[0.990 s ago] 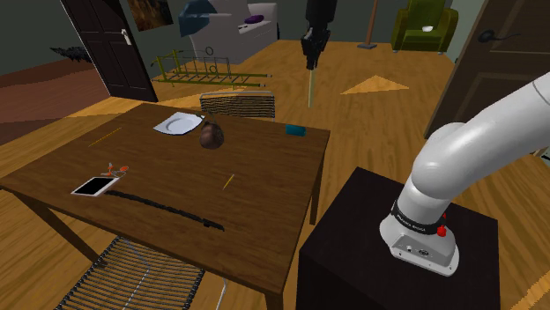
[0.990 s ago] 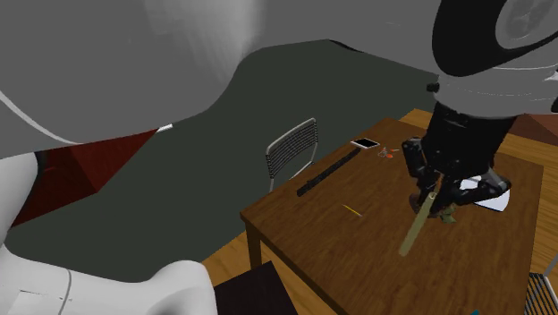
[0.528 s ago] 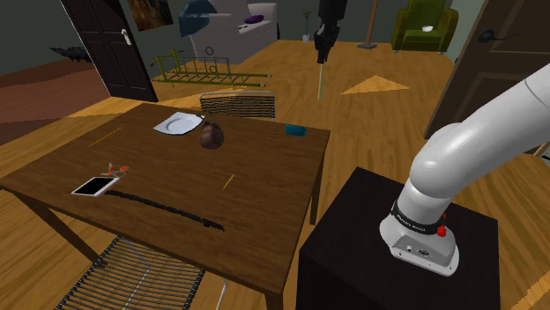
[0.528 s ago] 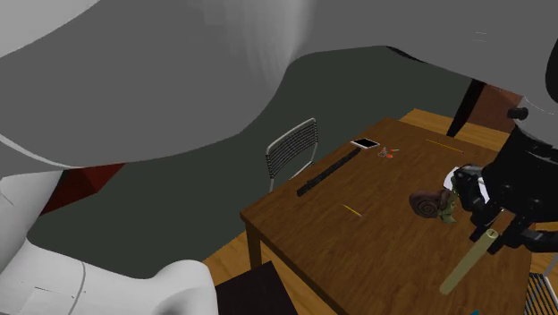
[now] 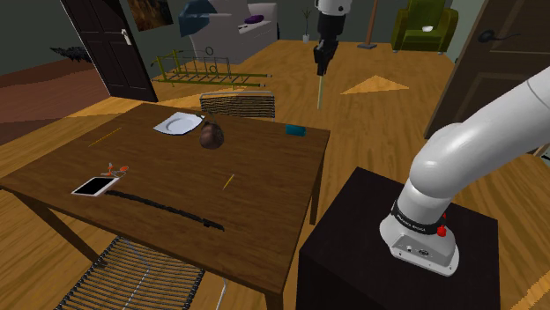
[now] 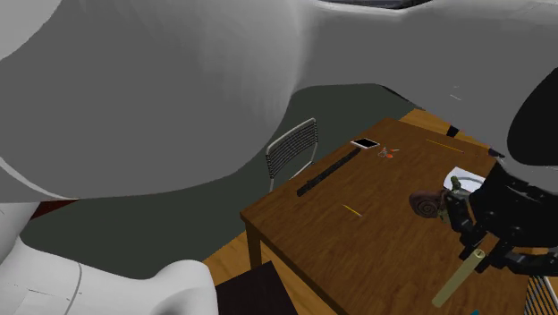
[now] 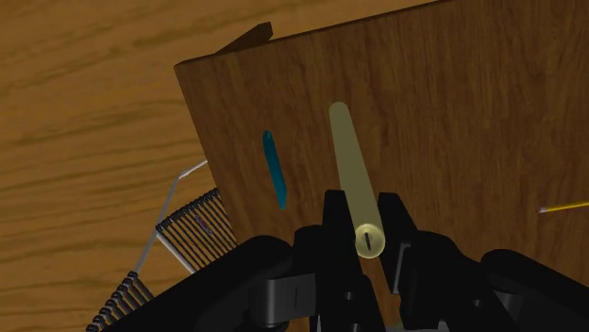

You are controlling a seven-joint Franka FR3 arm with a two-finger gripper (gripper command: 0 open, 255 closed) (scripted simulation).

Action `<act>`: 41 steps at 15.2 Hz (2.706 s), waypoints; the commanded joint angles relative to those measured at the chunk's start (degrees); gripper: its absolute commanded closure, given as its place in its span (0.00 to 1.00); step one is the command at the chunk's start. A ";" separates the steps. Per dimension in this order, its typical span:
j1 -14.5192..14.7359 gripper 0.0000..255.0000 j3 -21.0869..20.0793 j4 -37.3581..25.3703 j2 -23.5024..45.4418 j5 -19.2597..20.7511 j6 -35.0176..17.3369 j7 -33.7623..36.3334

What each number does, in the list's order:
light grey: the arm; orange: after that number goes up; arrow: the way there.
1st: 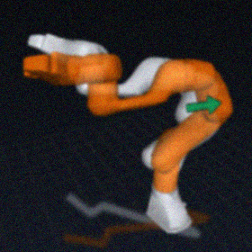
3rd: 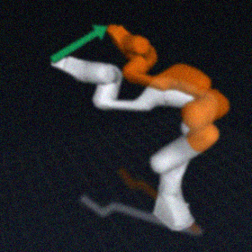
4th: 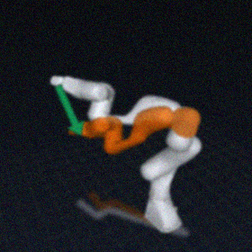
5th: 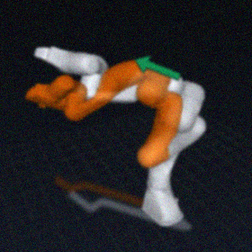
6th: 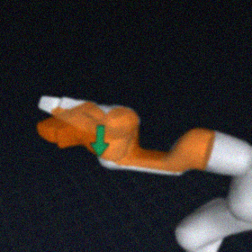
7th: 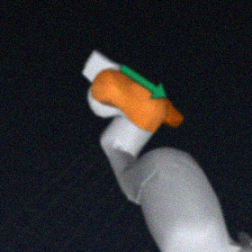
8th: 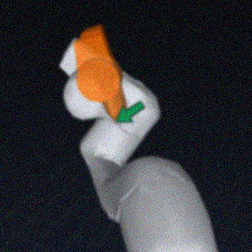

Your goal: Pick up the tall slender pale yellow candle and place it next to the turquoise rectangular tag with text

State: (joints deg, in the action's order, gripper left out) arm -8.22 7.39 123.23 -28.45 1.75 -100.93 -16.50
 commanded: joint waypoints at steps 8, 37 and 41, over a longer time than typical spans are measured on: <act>-0.15 1.00 0.28 7.30 -0.37 0.20 -6.96 -0.13; -0.28 1.00 1.35 22.88 3.69 0.36 -26.58 -0.77; -0.28 0.00 1.35 22.88 3.69 0.36 -26.58 -0.77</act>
State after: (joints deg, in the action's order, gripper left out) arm -8.50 8.74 146.10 -24.76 2.11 -127.50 -17.27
